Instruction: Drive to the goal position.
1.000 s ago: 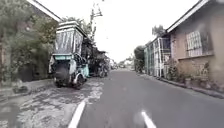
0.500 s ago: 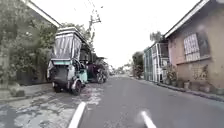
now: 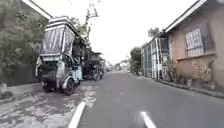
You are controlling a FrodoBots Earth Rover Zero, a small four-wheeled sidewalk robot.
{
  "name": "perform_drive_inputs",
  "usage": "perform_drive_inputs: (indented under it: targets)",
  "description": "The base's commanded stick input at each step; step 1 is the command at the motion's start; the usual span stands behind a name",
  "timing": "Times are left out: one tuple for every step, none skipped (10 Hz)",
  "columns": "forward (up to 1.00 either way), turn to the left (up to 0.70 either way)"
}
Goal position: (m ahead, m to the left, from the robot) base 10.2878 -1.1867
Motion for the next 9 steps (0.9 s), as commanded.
perform_drive_inputs:
  targets:
    - [0.70, 0.00]
    - [0.70, 0.00]
    - [0.70, 0.00]
    - [0.70, 0.00]
    - [0.70, 0.00]
    - [0.70, 0.00]
    - [0.70, 0.00]
    - [0.70, 0.00]
    - [0.70, 0.00]
